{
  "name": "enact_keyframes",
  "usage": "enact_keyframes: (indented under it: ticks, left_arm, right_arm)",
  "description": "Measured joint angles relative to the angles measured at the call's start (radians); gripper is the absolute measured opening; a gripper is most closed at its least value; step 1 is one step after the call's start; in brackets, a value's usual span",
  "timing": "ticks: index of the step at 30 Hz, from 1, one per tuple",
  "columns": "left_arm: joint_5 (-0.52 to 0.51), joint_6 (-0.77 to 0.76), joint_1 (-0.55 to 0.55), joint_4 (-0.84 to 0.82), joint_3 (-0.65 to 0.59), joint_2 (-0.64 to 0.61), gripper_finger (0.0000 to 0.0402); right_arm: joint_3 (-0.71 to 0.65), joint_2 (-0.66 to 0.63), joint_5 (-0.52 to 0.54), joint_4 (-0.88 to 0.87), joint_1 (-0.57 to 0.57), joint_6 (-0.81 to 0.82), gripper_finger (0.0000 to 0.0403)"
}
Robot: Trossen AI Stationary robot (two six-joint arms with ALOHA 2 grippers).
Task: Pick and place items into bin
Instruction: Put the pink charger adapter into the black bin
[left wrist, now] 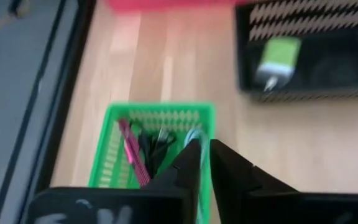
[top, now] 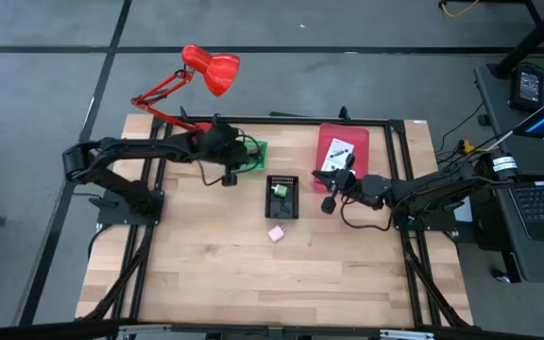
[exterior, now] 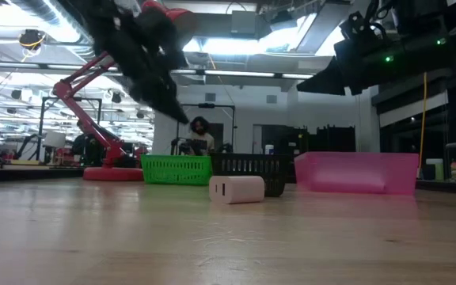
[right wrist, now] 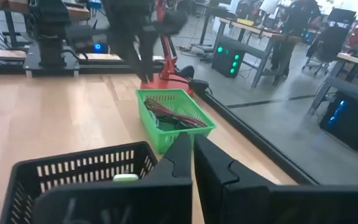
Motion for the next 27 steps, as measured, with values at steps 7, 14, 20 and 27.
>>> enact_keyframes:
  ticks: [7, 14, 20, 27]
  left_arm:
    - [0.0, -0.068, -0.115, -0.007, 0.0, -0.159, 0.0003]
    - [-0.003, -0.104, -0.258, -0.039, 0.0, -0.251, 0.0002]
    - [-0.1, -0.115, -0.355, -0.026, -0.026, -0.308, 0.0002]
    - [-0.126, -0.208, -0.399, 0.122, -0.206, -0.406, 0.0003]
  right_arm:
    - [0.0, 0.0, -0.002, 0.006, 0.049, 0.011, 0.0003]
    - [0.082, 0.0, -0.156, -0.062, 0.135, -0.072, 0.0002]
    - [0.233, 0.011, -0.166, -0.367, 0.198, -0.074, 0.0001]
    - [0.421, 0.169, -0.213, -0.55, 0.244, -0.157, 0.0]
